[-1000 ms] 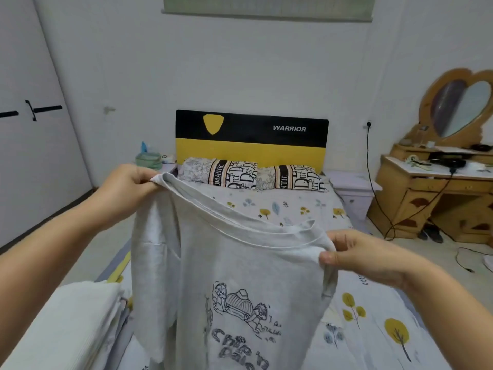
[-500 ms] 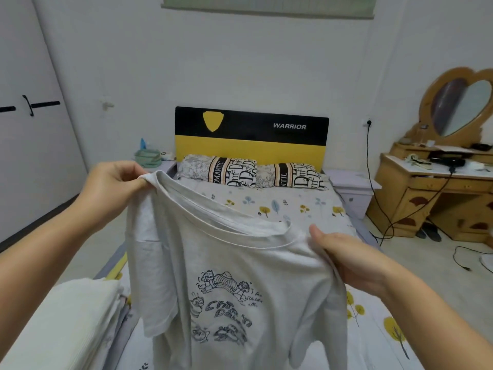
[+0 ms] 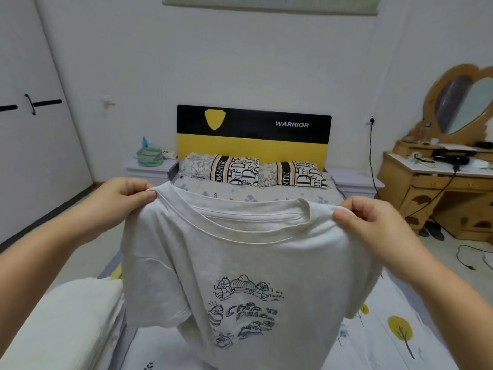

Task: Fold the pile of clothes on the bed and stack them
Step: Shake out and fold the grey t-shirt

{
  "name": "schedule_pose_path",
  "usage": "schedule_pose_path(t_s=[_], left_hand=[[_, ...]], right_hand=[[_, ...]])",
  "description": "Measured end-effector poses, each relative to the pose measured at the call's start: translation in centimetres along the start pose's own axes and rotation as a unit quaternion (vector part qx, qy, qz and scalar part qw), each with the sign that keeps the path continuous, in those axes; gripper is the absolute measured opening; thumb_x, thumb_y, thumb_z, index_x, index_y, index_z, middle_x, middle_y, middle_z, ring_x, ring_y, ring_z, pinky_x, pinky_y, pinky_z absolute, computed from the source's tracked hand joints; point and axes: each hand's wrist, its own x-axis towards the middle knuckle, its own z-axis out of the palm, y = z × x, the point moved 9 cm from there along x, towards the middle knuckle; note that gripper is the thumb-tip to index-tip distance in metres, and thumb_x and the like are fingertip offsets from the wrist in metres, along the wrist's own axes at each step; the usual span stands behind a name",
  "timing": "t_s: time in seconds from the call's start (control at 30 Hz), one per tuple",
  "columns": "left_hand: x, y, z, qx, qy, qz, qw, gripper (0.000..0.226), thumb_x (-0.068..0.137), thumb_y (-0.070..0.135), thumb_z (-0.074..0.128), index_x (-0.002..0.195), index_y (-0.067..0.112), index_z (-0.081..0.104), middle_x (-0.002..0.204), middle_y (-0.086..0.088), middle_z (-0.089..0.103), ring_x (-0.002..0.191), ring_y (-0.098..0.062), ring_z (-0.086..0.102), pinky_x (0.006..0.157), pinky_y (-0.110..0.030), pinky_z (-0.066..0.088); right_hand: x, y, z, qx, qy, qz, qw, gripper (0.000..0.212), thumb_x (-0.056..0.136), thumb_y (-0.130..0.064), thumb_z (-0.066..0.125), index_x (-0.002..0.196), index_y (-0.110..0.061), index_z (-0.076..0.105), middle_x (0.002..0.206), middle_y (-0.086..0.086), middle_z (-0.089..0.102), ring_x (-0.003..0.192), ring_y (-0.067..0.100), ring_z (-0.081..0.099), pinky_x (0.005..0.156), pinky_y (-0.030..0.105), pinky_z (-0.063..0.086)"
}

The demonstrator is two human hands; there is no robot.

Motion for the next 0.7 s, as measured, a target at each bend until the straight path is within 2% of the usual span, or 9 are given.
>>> schedule_pose_path(t_s=[0.07, 0.17, 0.23, 0.3, 0.37, 0.43, 0.57, 0.63, 0.7], left_hand=[[-0.1, 1.2, -0.6, -0.012, 0.001, 0.004, 1.0, 0.028, 0.093, 0.012, 0.053, 0.069, 0.011, 0.068, 0.064, 0.004, 0.066, 0.059, -0.005, 0.055, 0.061, -0.023, 0.04], [-0.5, 4.0, -2.6, -0.016, 0.037, 0.047, 0.998, 0.023, 0.092, 0.015, 0.054, 0.075, 0.015, 0.068, 0.065, 0.005, 0.066, 0.062, -0.008, 0.056, 0.065, -0.028, 0.041], [-0.8, 6.3, -4.4, -0.02, 0.081, 0.1, 0.991, 0.021, 0.092, 0.014, 0.054, 0.077, 0.016, 0.068, 0.063, 0.008, 0.067, 0.059, -0.006, 0.057, 0.061, -0.023, 0.046], [-1.0, 8.3, -5.5, -0.034, 0.101, 0.136, 0.985, 0.023, 0.092, 0.015, 0.055, 0.075, 0.018, 0.069, 0.062, 0.011, 0.067, 0.055, 0.0, 0.058, 0.054, -0.012, 0.047], [-0.6, 9.3, -5.6, -0.048, 0.101, 0.144, 0.983, 0.024, 0.092, 0.015, 0.055, 0.073, 0.02, 0.069, 0.061, 0.011, 0.067, 0.054, 0.002, 0.058, 0.052, -0.008, 0.045], [0.0, 9.0, -4.6, -0.053, 0.097, 0.128, 0.986, 0.024, 0.091, 0.014, 0.056, 0.072, 0.02, 0.07, 0.062, 0.012, 0.068, 0.054, 0.002, 0.057, 0.053, -0.008, 0.045], [1.1, 4.8, 0.6, -0.008, 0.042, 0.068, 0.997, 0.025, 0.09, 0.008, 0.056, 0.069, 0.016, 0.067, 0.06, 0.015, 0.066, 0.056, 0.005, 0.054, 0.058, -0.011, 0.044], [1.5, 1.0, 4.1, 0.037, -0.012, 0.03, 0.999, 0.024, 0.089, 0.005, 0.057, 0.07, 0.017, 0.066, 0.062, 0.01, 0.066, 0.06, 0.002, 0.055, 0.062, -0.016, 0.043], [1.6, -3.5, 7.6, 0.081, -0.071, -0.009, 0.994, 0.023, 0.088, 0.003, 0.058, 0.07, 0.015, 0.065, 0.067, 0.004, 0.065, 0.067, -0.006, 0.057, 0.069, -0.025, 0.043]], right_hand=[[-0.2, -1.1, -1.4, 0.001, 0.003, -0.01, 1.0, 0.017, 0.084, -0.024, 0.065, 0.07, -0.013, 0.066, 0.067, 0.006, 0.066, 0.061, 0.016, 0.055, 0.06, 0.031, 0.04], [-0.2, -3.6, -4.5, 0.027, 0.026, -0.062, 0.997, 0.015, 0.077, -0.036, 0.069, 0.07, -0.023, 0.068, 0.058, -0.001, 0.064, 0.052, 0.005, 0.052, 0.053, 0.024, 0.041], [-0.4, -5.7, -6.7, 0.038, 0.046, -0.109, 0.992, 0.026, 0.07, -0.056, 0.069, 0.072, -0.03, 0.069, 0.059, -0.008, 0.066, 0.05, 0.003, 0.056, 0.047, 0.021, 0.045], [-0.3, -6.9, -8.5, 0.04, 0.058, -0.124, 0.99, 0.049, 0.061, -0.076, 0.065, 0.076, -0.03, 0.069, 0.066, -0.005, 0.07, 0.055, 0.012, 0.064, 0.051, 0.036, 0.052], [0.5, -6.9, -9.4, 0.037, 0.076, -0.117, 0.99, 0.058, 0.054, -0.081, 0.065, 0.078, -0.029, 0.068, 0.069, -0.003, 0.071, 0.059, 0.02, 0.066, 0.058, 0.05, 0.053], [1.5, -5.7, -8.9, 0.035, 0.087, -0.103, 0.99, 0.055, 0.056, -0.078, 0.066, 0.078, -0.027, 0.068, 0.067, -0.003, 0.07, 0.06, 0.019, 0.064, 0.063, 0.046, 0.052], [2.9, 0.0, -3.6, 0.012, 0.033, -0.008, 0.999, 0.02, 0.071, -0.045, 0.072, 0.069, -0.026, 0.068, 0.059, -0.006, 0.067, 0.052, 0.01, 0.055, 0.057, 0.028, 0.045], [2.7, 4.5, 0.3, -0.012, -0.008, 0.054, 0.998, 0.02, 0.077, -0.031, 0.07, 0.064, -0.017, 0.065, 0.056, 0.0, 0.062, 0.054, 0.012, 0.053, 0.055, 0.029, 0.04], [1.9, 9.2, 4.4, -0.012, -0.044, 0.103, 0.994, 0.024, 0.081, -0.02, 0.069, 0.061, -0.013, 0.058, 0.055, -0.002, 0.053, 0.055, 0.012, 0.047, 0.054, 0.029, 0.034]])
